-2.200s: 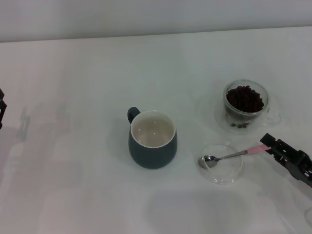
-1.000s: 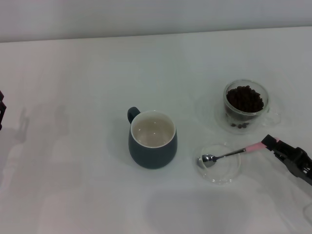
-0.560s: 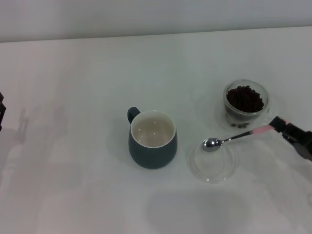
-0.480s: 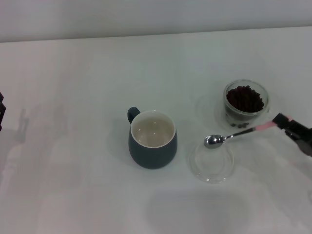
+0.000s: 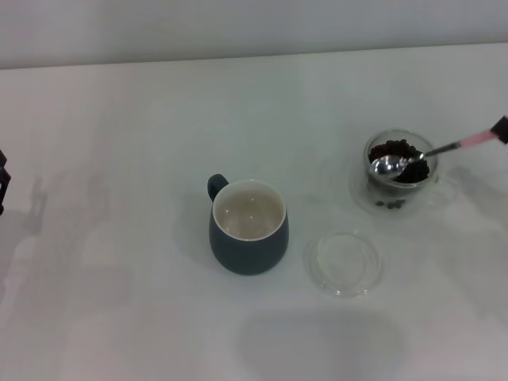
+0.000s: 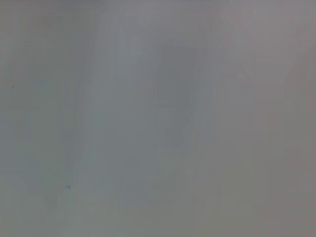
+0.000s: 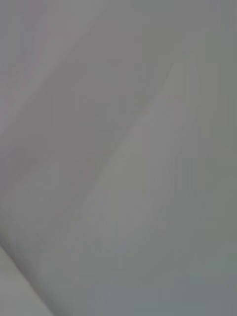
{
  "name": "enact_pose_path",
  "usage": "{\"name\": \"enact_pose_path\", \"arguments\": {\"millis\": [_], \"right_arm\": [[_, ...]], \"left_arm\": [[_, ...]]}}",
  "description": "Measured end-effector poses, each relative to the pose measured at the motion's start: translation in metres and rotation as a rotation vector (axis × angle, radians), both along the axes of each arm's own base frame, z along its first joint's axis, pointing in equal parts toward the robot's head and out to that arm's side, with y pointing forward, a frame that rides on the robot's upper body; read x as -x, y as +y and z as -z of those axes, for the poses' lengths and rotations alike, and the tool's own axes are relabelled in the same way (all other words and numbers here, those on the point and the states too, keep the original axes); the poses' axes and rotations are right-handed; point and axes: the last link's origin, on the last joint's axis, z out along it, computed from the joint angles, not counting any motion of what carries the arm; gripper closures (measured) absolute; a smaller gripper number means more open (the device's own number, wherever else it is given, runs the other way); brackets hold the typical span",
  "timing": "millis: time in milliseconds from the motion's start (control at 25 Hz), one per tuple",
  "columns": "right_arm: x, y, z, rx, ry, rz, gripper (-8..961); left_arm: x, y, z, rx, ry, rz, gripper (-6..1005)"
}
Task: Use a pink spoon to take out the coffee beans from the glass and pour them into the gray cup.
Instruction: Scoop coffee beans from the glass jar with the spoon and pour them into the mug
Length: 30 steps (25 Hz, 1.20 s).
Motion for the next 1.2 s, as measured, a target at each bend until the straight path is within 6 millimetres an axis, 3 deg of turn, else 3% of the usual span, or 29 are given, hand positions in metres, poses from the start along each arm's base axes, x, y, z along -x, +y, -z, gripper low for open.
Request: {"name": "enact_pose_path", "arguments": {"millis": [400,920,1200], "right_arm": [[0.011,0.040,-0.030,-0.015,-0.181,-0.102,812],[0.011,0.052,-0.044,-0.020,-0.403,-0.178,811],[0.015,0.055,-0.039,0.023,-0.464,-0.220,811]], "left_arm": [[0.003,-0.003,0.001,0.005,0.004,-0.012,460],[0.007,-0.004,-0.002,-0.008,0.003,-0.031,460],[0.006,-0.003,-0.002,-0.008,0.003,-0.028,460]]}}
